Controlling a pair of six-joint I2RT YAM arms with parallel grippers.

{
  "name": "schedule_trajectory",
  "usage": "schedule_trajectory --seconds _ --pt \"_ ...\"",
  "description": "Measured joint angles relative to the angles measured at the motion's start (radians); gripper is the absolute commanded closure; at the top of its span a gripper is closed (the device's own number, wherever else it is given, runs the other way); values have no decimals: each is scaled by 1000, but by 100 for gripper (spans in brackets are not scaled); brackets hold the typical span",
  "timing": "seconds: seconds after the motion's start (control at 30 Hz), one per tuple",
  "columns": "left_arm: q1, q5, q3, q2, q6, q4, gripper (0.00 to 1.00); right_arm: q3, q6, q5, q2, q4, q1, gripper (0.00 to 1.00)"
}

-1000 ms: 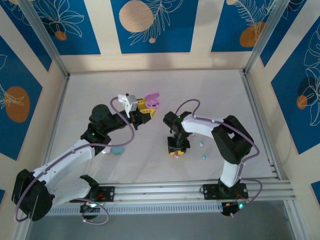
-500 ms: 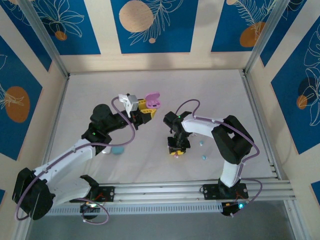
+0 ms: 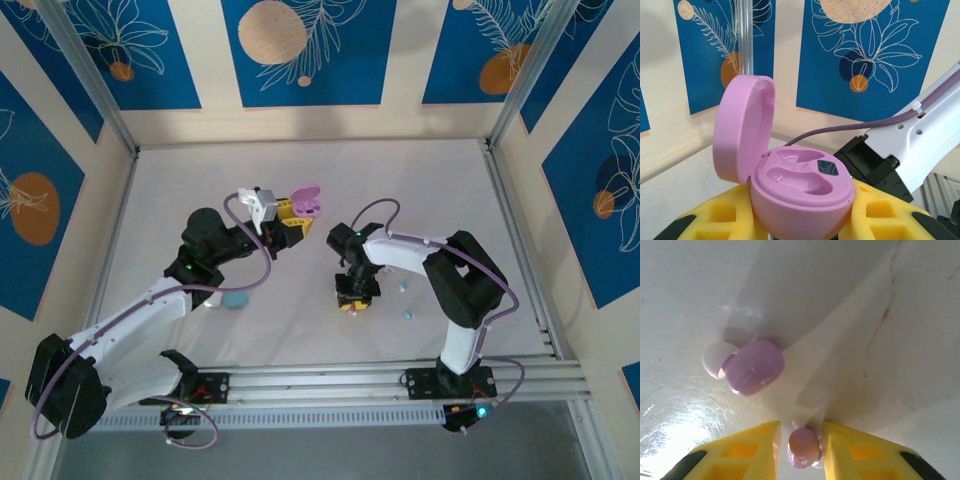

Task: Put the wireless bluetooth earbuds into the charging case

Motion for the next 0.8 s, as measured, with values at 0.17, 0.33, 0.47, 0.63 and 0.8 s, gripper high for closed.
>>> schedule_trajectory --seconds 0.17,0.33,0.47,0.63,0.8 --pt "0 0 -5 0 0 -1 75 0 3 -4 0 0 -2 72" --pt "0 0 -5 0 0 -1 75 0 3 -4 0 4 -2 73" --pt "0 0 -5 0 0 -1 75 0 3 -4 0 7 -2 73" --pt "0 0 -5 0 0 -1 75 -2 3 -7 0 6 -2 73" --pt "0 0 -5 0 0 -1 75 -2 2 -7 0 6 -1 73"
